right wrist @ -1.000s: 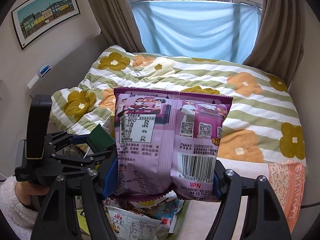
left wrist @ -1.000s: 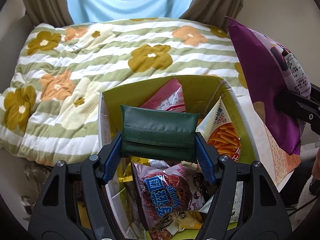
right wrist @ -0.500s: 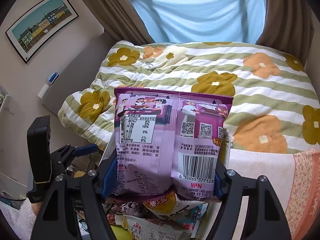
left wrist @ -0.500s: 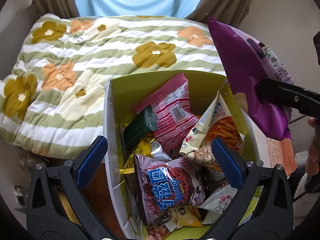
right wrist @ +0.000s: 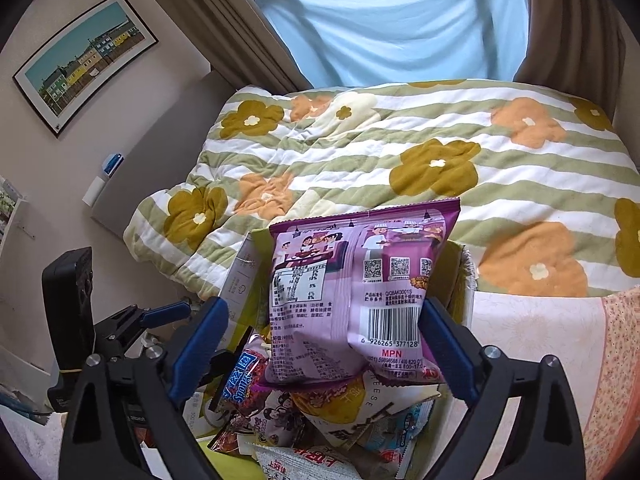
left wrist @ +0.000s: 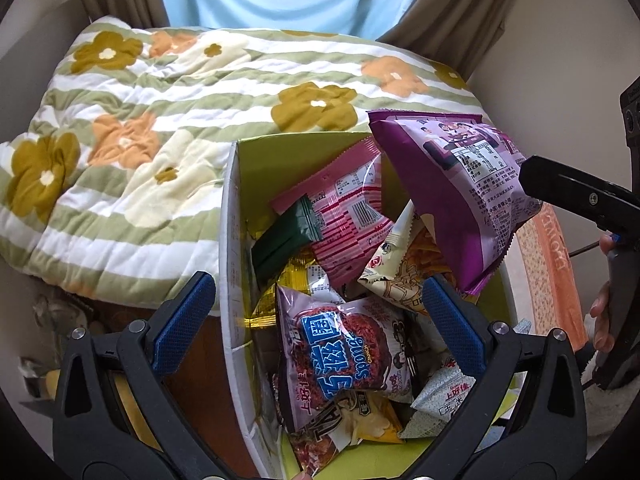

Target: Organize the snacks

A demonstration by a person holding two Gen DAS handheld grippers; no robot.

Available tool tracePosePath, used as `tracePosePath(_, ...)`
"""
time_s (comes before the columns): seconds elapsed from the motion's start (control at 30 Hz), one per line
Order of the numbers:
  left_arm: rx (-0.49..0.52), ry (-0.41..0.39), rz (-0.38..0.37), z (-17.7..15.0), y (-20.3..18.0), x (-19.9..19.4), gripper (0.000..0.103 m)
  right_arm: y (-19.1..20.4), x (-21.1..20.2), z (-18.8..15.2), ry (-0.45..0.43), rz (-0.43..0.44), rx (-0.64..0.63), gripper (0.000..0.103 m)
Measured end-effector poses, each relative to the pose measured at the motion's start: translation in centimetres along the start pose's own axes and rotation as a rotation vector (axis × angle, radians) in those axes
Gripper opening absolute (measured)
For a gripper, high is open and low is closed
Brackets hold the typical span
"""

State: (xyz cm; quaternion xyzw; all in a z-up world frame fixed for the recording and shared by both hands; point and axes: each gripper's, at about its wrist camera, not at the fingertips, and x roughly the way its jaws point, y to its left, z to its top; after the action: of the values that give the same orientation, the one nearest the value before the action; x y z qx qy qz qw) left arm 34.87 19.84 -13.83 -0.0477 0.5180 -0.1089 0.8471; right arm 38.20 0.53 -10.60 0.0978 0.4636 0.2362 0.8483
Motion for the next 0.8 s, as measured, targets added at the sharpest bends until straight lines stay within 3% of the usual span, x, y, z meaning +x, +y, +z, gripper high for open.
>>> tracePosePath(0.57,0.048,-0.051,-0.017,-1.0,-1.0,-3.2,0.103,0.4,-4.3,-1.9,-0.088,-0.068,0.023,0.095)
tracePosePath(0.8,0.066,-0.134,0.023,-2.1,-3.2,-7.7,0.103,1.5,-8.8,-3.7,-0.163,-0.076,-0.007,0.095)
